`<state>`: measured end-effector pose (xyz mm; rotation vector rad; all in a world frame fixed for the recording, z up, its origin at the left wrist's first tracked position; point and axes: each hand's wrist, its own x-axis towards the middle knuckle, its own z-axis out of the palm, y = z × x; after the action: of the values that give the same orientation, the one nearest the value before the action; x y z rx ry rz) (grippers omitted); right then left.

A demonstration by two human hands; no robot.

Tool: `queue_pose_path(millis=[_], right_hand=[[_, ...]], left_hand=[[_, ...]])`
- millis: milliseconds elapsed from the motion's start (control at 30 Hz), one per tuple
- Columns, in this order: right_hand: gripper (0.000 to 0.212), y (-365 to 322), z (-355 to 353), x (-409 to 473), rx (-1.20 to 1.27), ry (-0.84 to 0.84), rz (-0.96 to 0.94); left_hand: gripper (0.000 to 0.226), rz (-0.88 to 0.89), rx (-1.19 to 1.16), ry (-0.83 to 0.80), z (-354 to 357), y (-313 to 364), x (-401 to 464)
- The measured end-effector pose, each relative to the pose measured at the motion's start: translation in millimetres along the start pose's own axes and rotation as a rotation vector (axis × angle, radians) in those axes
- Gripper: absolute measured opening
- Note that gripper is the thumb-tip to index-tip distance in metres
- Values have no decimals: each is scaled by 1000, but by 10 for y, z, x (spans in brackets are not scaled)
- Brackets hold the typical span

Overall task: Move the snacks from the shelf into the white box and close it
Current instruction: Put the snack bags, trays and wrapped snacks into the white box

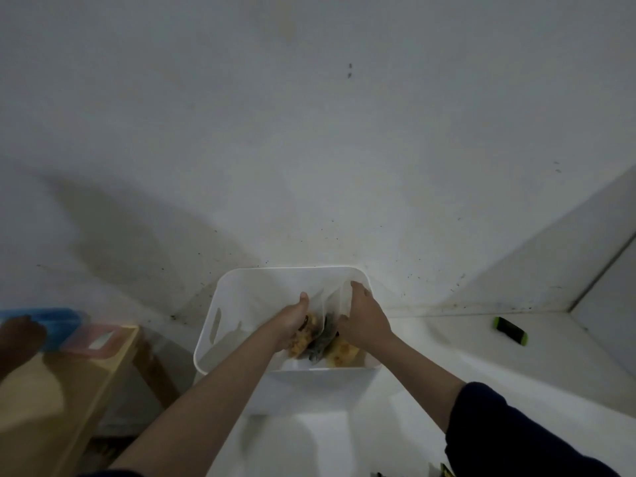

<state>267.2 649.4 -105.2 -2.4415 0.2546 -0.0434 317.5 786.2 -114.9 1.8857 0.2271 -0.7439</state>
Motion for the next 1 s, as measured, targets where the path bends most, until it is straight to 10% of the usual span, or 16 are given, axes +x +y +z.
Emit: queue_pose_path(millis=[300, 500, 1000], right_hand=[[54, 70, -486, -771, 44, 42, -63], [67, 582, -969, -1596, 188, 124, -8], [53, 3775, -2231, -3503, 253, 183, 367]], left_hand=[[27, 277, 87, 209, 355, 143, -1026], [44, 359, -14, 248, 1118, 35, -1656], [29, 172, -84, -6, 4857, -714, -2257]])
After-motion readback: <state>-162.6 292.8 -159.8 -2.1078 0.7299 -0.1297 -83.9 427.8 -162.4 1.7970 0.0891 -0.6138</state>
